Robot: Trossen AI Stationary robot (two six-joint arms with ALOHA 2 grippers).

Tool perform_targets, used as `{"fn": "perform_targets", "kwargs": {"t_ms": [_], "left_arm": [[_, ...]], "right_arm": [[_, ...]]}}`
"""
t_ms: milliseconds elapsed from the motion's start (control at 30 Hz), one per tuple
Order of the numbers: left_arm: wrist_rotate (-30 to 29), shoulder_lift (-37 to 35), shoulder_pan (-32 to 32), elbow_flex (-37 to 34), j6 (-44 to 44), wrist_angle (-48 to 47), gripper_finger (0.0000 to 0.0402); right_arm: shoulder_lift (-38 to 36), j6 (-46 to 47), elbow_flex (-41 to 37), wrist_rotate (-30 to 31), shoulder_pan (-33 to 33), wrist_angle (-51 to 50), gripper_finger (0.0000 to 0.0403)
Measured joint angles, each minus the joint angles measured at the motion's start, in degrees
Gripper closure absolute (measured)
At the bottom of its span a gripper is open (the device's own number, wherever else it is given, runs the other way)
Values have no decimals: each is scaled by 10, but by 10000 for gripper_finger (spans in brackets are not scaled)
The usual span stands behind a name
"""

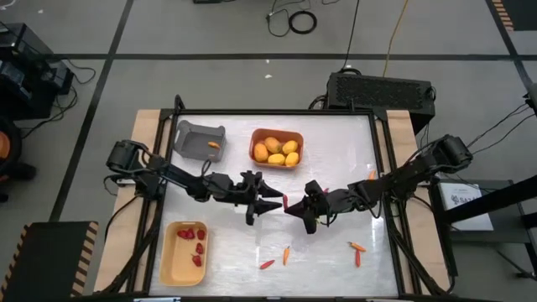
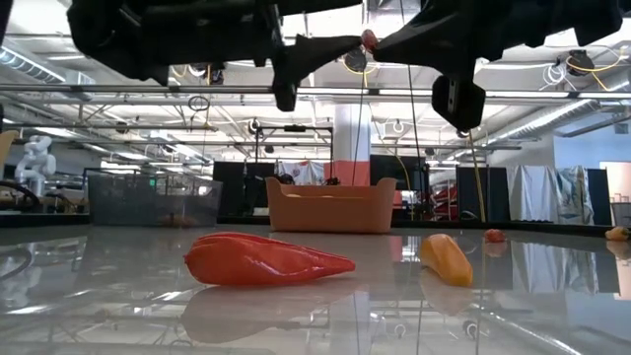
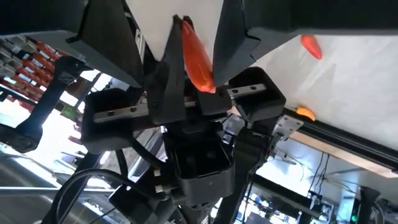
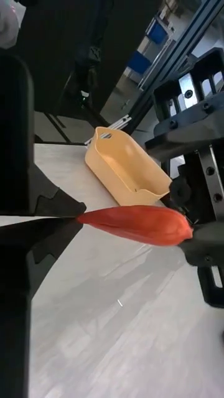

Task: Sort produce into baskets
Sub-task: Put the orange chili pepper into the black bin

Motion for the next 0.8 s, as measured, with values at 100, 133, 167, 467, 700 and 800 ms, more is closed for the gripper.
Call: {"fn": "perform_targets", "kwargs": {"t_ms": [100, 133, 167, 467, 700, 800], "left_arm": [[-1, 5, 0, 6, 10, -1, 201], [-1, 5, 0, 6, 14, -3, 201], [-2, 5, 0, 6, 17, -5, 201], [-2, 6, -1, 6, 26, -24, 201], [-12, 6, -1, 6, 26, -24, 201], [-45, 6, -1, 6, 26, -24, 201]], "right_arm": [[0, -3, 0, 0, 0, 4, 402], [0, -4, 0, -1, 0, 8, 402], [0, -5, 0, -1, 1, 12, 402], [0, -12, 0, -2, 6, 25, 402], [0, -11, 0, 1, 5, 29, 402], [0, -11, 0, 9, 5, 29, 402]]}}
